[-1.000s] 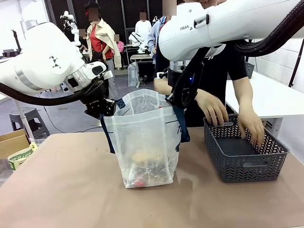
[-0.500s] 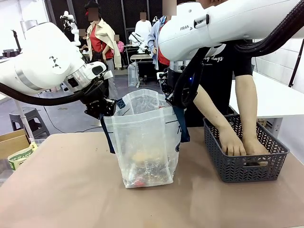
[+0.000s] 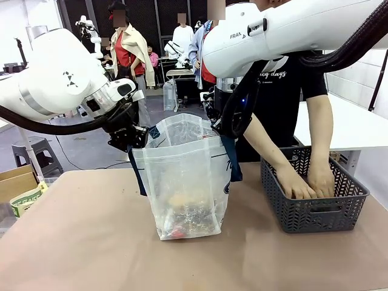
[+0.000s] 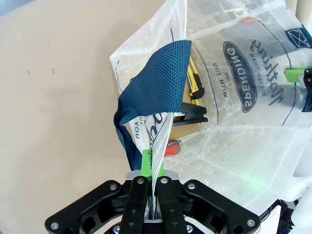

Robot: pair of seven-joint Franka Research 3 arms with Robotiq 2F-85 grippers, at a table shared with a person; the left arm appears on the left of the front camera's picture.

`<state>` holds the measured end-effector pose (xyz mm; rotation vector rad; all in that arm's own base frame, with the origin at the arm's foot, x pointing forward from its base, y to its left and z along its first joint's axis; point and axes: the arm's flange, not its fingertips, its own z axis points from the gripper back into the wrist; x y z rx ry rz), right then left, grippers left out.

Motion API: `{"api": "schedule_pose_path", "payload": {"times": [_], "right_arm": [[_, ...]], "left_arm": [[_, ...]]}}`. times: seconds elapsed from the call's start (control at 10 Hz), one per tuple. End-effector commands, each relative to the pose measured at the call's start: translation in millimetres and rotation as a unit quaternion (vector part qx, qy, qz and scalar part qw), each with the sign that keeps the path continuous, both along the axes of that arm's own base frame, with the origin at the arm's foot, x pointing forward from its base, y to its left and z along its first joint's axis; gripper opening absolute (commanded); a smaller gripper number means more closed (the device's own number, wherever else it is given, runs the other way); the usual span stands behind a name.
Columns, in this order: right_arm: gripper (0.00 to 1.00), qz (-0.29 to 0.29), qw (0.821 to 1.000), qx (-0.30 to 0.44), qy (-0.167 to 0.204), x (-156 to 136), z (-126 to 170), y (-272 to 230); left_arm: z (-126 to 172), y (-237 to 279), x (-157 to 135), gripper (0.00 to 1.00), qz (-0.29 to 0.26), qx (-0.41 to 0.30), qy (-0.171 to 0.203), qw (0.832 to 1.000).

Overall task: Transfer purchased items from the store into the shopping bag.
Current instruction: Move the Reusable shopping bag to the right side of the table.

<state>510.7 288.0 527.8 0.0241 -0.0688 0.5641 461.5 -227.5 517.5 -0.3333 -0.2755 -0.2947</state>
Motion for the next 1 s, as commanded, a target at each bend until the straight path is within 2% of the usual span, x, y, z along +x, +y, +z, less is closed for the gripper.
{"api": "schedule_pose_path", "payload": {"times": [0.0, 0.9], "right_arm": [[0.00, 0.000, 1.000, 0.000, -0.001, 0.2, 0.7, -0.4], [0.00, 0.000, 1.000, 0.000, -0.001, 0.2, 0.7, -0.4]], "left_arm": [[-1.0, 0.3, -0.5, 0.00, 0.000, 0.001, 0.001, 1.000], [-1.0, 0.3, -0.5, 0.00, 0.000, 0.001, 0.001, 1.000]]}}
